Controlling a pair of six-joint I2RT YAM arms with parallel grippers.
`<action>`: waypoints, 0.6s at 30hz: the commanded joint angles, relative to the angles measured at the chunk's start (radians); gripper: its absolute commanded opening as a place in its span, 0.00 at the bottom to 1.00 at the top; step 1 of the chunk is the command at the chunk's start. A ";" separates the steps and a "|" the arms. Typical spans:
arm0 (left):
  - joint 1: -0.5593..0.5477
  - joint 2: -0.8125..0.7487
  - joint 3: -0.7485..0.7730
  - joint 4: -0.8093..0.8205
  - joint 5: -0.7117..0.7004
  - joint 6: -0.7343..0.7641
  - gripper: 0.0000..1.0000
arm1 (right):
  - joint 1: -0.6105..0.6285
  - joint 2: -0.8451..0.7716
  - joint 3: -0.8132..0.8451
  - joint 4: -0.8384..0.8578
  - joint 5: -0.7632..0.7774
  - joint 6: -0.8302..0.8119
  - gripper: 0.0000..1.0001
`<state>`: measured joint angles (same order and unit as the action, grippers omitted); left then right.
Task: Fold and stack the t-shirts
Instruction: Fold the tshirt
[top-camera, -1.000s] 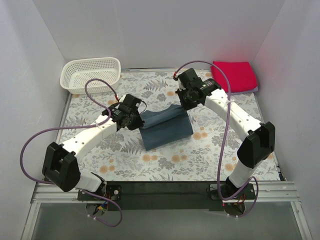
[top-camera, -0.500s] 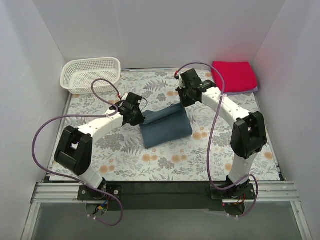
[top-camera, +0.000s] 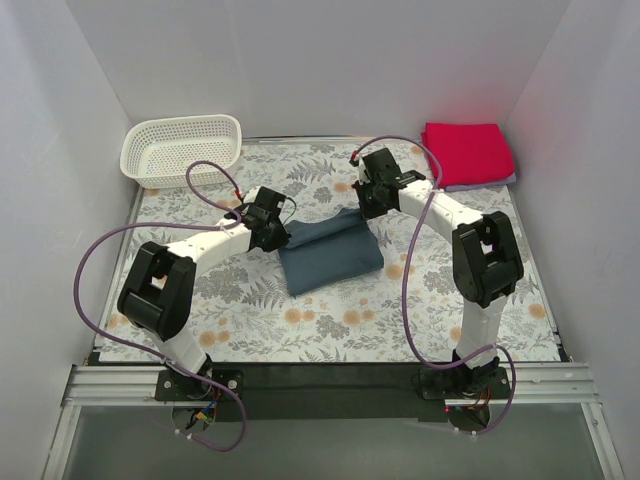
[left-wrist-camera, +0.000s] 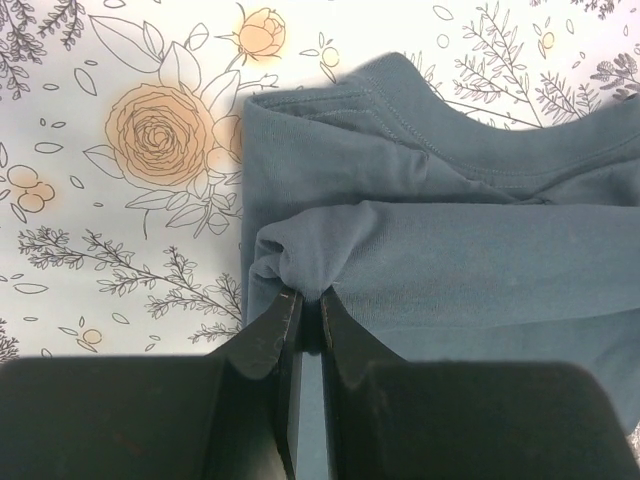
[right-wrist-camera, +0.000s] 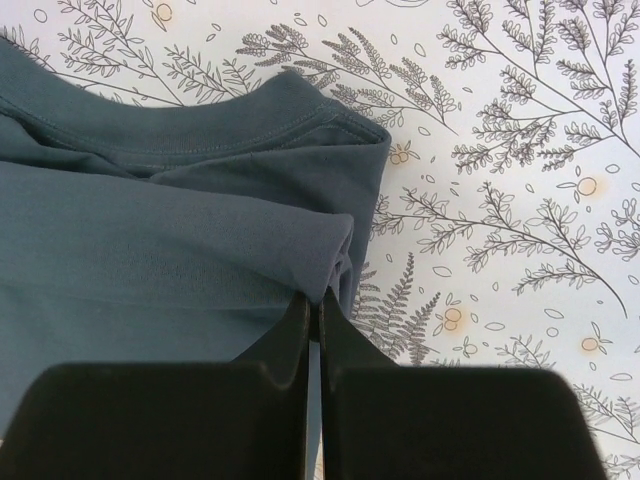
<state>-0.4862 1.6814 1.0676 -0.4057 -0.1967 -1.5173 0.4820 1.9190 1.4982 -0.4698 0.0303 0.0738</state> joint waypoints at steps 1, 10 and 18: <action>0.017 -0.008 -0.023 0.002 -0.086 -0.010 0.00 | -0.017 0.005 -0.009 0.085 0.016 -0.009 0.01; 0.017 -0.005 -0.031 0.021 -0.115 -0.032 0.16 | -0.019 0.000 -0.039 0.132 0.034 0.020 0.15; 0.015 -0.158 -0.064 0.019 -0.126 -0.017 0.59 | -0.019 -0.112 -0.027 0.138 0.005 0.040 0.38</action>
<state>-0.4786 1.6287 1.0119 -0.3885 -0.2760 -1.5425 0.4698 1.9045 1.4620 -0.3790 0.0429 0.1051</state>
